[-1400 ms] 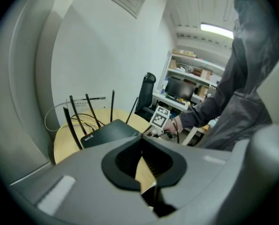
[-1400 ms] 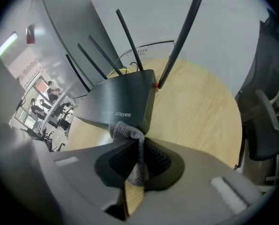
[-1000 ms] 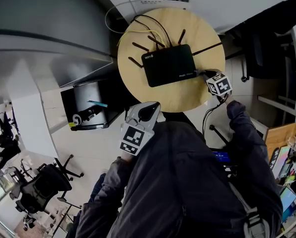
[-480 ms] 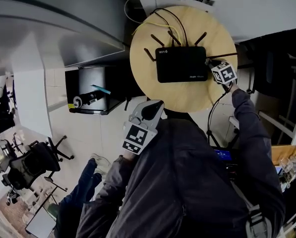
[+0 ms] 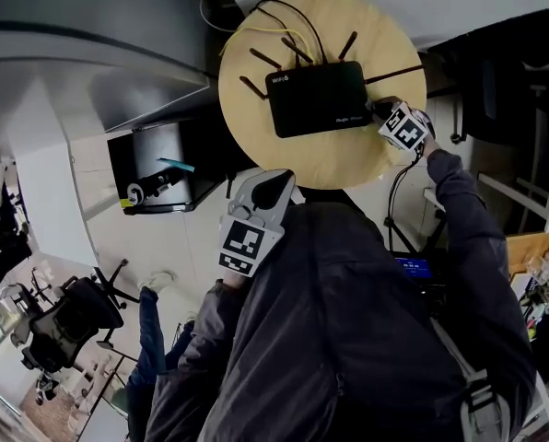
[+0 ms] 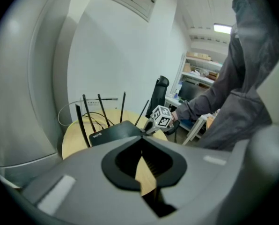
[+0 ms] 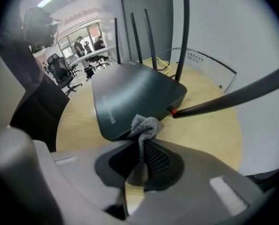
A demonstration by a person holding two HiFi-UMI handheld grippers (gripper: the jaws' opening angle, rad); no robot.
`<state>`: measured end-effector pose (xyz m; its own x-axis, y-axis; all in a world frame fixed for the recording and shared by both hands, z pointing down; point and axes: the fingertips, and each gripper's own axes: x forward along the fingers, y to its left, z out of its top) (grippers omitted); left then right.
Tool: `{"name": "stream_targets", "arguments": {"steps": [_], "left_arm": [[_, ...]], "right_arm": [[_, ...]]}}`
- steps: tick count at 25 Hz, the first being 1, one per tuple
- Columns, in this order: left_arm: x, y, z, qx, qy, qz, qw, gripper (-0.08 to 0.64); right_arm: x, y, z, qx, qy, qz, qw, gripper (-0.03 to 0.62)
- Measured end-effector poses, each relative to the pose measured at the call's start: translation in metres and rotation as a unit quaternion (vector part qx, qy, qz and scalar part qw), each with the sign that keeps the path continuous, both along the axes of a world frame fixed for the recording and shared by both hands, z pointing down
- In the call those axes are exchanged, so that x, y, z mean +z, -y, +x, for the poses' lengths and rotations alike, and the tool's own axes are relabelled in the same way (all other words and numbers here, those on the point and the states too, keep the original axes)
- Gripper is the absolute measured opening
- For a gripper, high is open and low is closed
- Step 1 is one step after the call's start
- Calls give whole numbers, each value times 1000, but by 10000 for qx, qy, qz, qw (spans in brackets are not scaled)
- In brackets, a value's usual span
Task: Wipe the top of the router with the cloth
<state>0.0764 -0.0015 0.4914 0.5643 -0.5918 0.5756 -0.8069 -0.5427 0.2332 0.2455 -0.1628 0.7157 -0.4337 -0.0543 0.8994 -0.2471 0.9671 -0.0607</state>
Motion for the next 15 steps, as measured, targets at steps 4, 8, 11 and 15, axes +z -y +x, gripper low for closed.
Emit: {"name": "stream_targets", "arguments": {"steps": [4, 8, 11, 15], "left_arm": [[0, 0, 9, 251, -12, 32, 9997, 0], [1, 3, 17, 450, -24, 97, 9989, 0], [0, 3, 20, 548, -41, 158, 9984, 0], [-3, 5, 21, 686, -96, 299, 9971, 0]], "right_arm": [[-1, -20, 5, 44, 39, -64, 10000, 28], [1, -25, 6, 160, 57, -45, 9998, 28], [1, -20, 9, 435, -83, 66, 9990, 29], [-18, -20, 12, 1039, -69, 247, 9943, 29]]}}
